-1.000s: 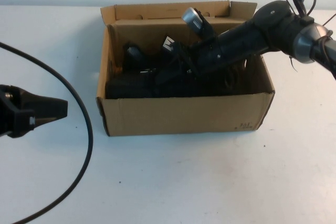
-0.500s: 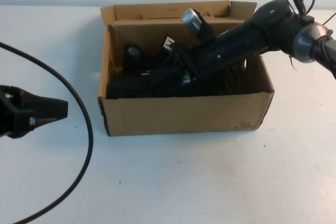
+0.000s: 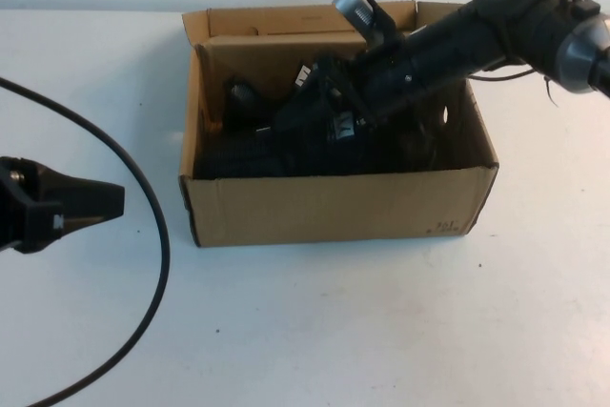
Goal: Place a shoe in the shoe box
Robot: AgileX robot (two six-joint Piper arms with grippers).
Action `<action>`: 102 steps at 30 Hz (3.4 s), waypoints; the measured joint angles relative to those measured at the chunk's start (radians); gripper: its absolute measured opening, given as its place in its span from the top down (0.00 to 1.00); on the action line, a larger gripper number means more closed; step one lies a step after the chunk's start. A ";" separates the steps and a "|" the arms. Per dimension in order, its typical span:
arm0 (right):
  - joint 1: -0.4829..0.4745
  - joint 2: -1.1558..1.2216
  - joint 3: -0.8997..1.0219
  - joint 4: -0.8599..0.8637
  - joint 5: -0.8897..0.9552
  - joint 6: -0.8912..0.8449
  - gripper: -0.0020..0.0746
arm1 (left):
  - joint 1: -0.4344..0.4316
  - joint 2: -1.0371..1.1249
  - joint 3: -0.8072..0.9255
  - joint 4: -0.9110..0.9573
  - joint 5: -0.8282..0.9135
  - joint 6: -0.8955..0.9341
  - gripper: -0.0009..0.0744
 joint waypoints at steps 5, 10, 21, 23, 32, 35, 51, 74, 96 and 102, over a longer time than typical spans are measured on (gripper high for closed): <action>0.000 -0.028 0.000 -0.003 0.001 0.016 0.46 | 0.000 0.000 0.000 0.000 0.007 0.000 0.99; 0.000 -0.022 0.000 -0.031 0.001 0.068 0.46 | 0.000 0.000 0.000 0.000 0.009 0.000 0.99; 0.000 0.034 0.000 -0.040 0.002 0.147 0.46 | 0.000 0.000 0.000 -0.002 0.014 0.000 0.99; 0.003 0.043 0.000 -0.047 0.002 0.149 0.46 | 0.000 0.000 0.000 -0.002 0.014 -0.004 0.99; 0.007 0.056 -0.002 -0.208 -0.013 0.149 0.46 | 0.000 0.000 0.000 -0.002 0.014 -0.004 0.99; 0.007 0.056 -0.004 -0.252 -0.017 0.147 0.46 | 0.000 0.000 0.000 -0.002 0.014 -0.004 0.99; 0.005 0.022 -0.057 -0.442 0.000 0.110 0.46 | 0.000 0.000 0.000 -0.002 0.014 -0.008 0.99; 0.005 -0.110 -0.168 -0.630 0.026 0.103 0.72 | 0.000 -0.005 0.000 -0.002 0.059 0.023 0.99; 0.005 -0.764 -0.150 -0.710 0.040 0.103 0.99 | -0.112 -0.222 0.000 0.589 -0.254 -0.234 0.99; 0.005 -0.991 0.085 -0.597 -0.115 0.021 0.99 | -0.112 -0.253 0.000 0.344 -0.299 -0.055 0.99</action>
